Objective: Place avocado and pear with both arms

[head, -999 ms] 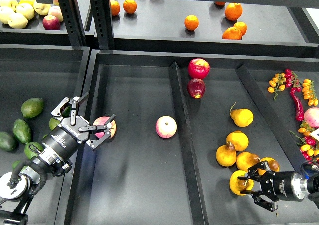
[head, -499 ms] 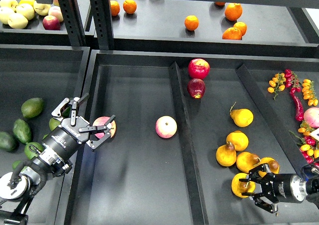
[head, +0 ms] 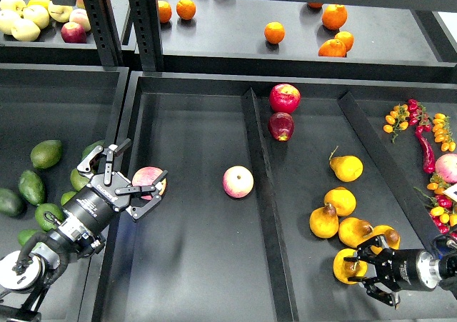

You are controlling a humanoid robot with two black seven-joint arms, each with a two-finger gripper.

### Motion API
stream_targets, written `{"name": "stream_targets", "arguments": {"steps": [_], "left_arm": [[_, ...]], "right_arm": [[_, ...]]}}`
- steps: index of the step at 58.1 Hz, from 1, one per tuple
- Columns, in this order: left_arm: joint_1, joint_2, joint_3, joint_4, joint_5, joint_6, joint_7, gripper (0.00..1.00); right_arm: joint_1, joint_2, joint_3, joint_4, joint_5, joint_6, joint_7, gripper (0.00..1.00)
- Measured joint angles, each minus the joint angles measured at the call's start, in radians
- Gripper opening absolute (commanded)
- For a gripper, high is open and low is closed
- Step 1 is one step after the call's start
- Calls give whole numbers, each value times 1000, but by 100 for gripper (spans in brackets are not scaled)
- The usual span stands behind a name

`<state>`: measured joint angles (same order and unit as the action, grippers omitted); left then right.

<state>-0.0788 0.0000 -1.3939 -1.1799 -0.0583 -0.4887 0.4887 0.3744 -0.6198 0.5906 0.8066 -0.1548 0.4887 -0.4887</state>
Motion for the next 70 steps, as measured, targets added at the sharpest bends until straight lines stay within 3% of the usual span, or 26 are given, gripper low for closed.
{"name": "stream_targets", "arguments": {"steps": [7,23,46,54,70], "left_arm": [[0,0,1,-1,0,0,0,99],[1,0,6,-1,0,0,0,99],[14,0,11,-10,0,0,0,99],[14,0,14,-10,0,0,0,99],[-2,0,24,10,0,0,0,99]], "right_arm": [[4,-2,1,3,0,0,0,57],[4,-21,1,21,0,0,0,77],[6,-98,82,164,18,0,0,92],[6,-51,217,189,20,-2,0,98],[1,172,510,187,20,-50,0,99]]}}
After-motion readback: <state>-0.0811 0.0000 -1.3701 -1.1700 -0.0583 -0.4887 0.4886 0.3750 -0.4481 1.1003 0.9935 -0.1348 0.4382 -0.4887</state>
